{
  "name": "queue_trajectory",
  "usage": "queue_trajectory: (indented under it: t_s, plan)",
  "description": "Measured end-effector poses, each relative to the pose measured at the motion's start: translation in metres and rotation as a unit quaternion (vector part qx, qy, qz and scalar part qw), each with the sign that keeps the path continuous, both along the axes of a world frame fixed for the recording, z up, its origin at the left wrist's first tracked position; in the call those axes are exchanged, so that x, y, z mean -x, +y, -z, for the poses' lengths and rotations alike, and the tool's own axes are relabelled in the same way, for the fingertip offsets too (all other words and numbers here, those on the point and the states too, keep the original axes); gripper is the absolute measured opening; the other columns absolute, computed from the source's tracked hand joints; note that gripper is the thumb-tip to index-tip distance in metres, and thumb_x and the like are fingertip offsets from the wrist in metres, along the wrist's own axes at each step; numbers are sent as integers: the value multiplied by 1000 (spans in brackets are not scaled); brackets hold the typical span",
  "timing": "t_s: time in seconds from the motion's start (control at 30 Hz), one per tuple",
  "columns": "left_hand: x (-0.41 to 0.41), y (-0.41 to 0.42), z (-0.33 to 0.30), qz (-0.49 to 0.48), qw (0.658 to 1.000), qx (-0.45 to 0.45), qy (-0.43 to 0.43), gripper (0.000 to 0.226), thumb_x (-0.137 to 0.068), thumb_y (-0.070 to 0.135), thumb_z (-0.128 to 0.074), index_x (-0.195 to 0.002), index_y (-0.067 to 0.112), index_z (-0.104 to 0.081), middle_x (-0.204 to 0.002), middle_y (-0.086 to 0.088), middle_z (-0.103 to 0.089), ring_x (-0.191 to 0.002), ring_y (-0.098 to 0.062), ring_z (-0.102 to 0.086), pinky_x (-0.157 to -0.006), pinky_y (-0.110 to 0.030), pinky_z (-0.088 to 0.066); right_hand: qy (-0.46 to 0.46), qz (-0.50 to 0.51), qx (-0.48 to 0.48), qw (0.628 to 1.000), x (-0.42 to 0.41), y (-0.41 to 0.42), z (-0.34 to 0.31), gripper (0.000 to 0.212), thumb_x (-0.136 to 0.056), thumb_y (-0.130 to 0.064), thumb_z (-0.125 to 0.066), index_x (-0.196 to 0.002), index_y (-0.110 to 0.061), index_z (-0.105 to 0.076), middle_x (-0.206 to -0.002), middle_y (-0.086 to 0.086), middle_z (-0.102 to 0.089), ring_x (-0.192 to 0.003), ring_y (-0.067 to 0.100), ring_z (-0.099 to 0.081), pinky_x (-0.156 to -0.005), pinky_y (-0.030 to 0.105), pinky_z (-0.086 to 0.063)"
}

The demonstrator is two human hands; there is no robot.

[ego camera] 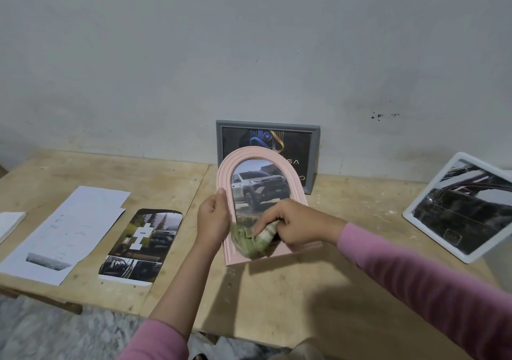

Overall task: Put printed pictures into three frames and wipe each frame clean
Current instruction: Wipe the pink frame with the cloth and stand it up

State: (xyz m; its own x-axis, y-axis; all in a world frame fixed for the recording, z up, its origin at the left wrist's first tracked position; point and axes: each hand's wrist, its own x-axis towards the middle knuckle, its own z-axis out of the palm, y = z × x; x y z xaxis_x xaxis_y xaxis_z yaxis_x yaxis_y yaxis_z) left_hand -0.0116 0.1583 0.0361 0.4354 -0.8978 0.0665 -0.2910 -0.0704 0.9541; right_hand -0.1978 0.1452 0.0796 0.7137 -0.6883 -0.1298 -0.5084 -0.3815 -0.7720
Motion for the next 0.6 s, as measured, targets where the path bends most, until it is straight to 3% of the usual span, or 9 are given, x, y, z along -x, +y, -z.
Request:
queue_trajectory:
  t_s: [0.03, 0.1, 0.17, 0.27, 0.33, 0.4, 0.5, 0.6]
  plan:
    - [-1, -1, 0, 0, 1000, -2, 0, 46, -101, 33, -39, -59, 17, -27, -56, 0, -25, -51, -13, -26, -55, -30, -24, 7, 15, -5, 1000, 3, -4, -6, 60, -69, 12, -32, -92, -23, -76, -97, -4, -73, -68, -5, -60, -63, 17, -50]
    - [-6, -4, 0, 2, 1000, 1, 14, 46, -100, 33, -38, -59, 19, -24, -58, -2, -26, -52, -15, -25, -56, -32, -24, -16, 99, 20, 995, 9, -17, -15, 56, -69, 11, -37, -87, -23, -77, -81, -7, -72, -58, -6, -56, -56, 14, -41]
    - [-10, -5, 0, 6, 1000, -5, 16, 46, -100, 36, -37, -59, 19, -24, -58, -3, -27, -52, -15, -26, -56, -33, -25, -91, 242, 63, 964, 15, -33, -21, 50, -69, 10, -41, -87, -21, -76, -75, -6, -70, -61, -2, -56, -60, 17, -39]
    - [-6, -4, -3, 26, 1000, -4, -8, 45, -100, 35, -36, -60, 17, -28, -57, -2, -27, -53, -16, -28, -57, -32, -29, -134, 376, 150, 905, 19, -46, -21, 47, -76, 8, -47, -112, -14, -68, -97, 0, -68, -87, 15, -61, -75, 20, -45]
    - [2, -3, -7, 45, 999, 7, -29, 45, -101, 33, -36, -61, 15, -29, -57, -2, -28, -52, -14, -28, -55, -30, -28, -80, 357, 159, 917, 14, -49, -12, 58, -79, 10, -45, -133, -11, -52, -125, 4, -59, -115, 20, -53, -96, 24, -40]
    - [10, -6, -10, 76, 997, 13, -27, 46, -101, 32, -38, -59, 17, -29, -54, 1, -28, -49, -12, -27, -52, -29, -25, -23, 287, 175, 942, 4, -48, 1, 70, -73, 13, -45, -139, -9, -43, -147, 11, -39, -138, 25, -32, -113, 33, -27]
    - [15, -8, -9, 90, 996, 6, -4, 46, -101, 31, -39, -59, 19, -28, -52, 6, -27, -46, -8, -25, -50, -28, -22, 25, 195, 221, 955, -14, -38, 17, 77, -70, 15, -49, -141, -12, -40, -156, 9, -22, -146, 23, -15, -117, 49, -13]
    - [11, -4, -7, 62, 998, 6, 33, 44, -102, 31, -39, -60, 21, -27, -54, 6, -24, -45, -3, -22, -47, -25, -19, 31, 129, 259, 957, -26, -22, 20, 74, -73, 15, -49, -140, -16, -43, -156, 4, -22, -146, 19, -15, -116, 54, -8]
